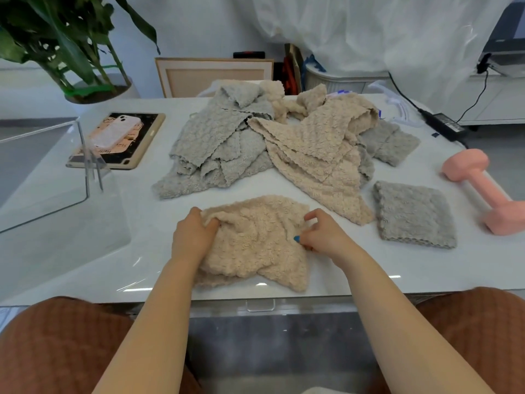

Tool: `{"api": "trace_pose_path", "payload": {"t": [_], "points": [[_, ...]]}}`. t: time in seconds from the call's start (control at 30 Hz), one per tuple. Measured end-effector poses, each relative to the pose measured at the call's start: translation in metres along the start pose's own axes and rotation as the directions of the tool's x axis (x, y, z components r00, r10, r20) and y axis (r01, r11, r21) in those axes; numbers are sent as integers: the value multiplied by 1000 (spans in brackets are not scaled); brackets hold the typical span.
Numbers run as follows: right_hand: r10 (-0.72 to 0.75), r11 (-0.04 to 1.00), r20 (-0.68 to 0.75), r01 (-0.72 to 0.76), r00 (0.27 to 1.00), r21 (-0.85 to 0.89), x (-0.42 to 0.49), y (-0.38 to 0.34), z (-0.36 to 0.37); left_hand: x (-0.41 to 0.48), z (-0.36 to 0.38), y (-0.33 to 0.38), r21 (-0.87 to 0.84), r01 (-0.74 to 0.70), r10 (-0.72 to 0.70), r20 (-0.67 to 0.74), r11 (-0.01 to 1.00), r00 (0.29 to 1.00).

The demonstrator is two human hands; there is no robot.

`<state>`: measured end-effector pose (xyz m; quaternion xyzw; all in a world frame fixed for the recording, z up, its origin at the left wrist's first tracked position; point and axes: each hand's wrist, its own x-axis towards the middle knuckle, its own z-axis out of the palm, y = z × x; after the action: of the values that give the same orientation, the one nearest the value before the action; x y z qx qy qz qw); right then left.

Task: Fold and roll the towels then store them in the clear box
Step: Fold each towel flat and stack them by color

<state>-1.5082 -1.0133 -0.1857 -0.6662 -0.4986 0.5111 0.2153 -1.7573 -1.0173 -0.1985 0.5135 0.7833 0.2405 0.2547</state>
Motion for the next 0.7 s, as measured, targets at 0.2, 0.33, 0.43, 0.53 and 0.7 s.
{"api": "trace_pose_path", "payload": {"t": [0.2, 0.33, 0.43, 0.53, 0.7], "points": [[-382, 899, -432, 436, 817, 30, 1, 0, 11, -5, -7, -3, -390, 79, -160, -180, 917, 971], [-100, 993, -142, 89, 985, -82, -4, 4, -5, -11, -19, -19, -48, 213, -214, -17, 976, 977], [120, 959, 186, -65, 975, -276, -19, 5, -18, -28, -30, -28, 133, 203, -227, 209, 970, 951], [-30, 972, 211, 78, 977, -223, -29, 8, -5, -40, -29, -33, 37, 134, -139, 259, 990, 956], [-109, 979, -91, 123, 990, 165, -32, 14, 19, -54, -20, -23, -217, 38, -39, -3, 975, 999]]}}
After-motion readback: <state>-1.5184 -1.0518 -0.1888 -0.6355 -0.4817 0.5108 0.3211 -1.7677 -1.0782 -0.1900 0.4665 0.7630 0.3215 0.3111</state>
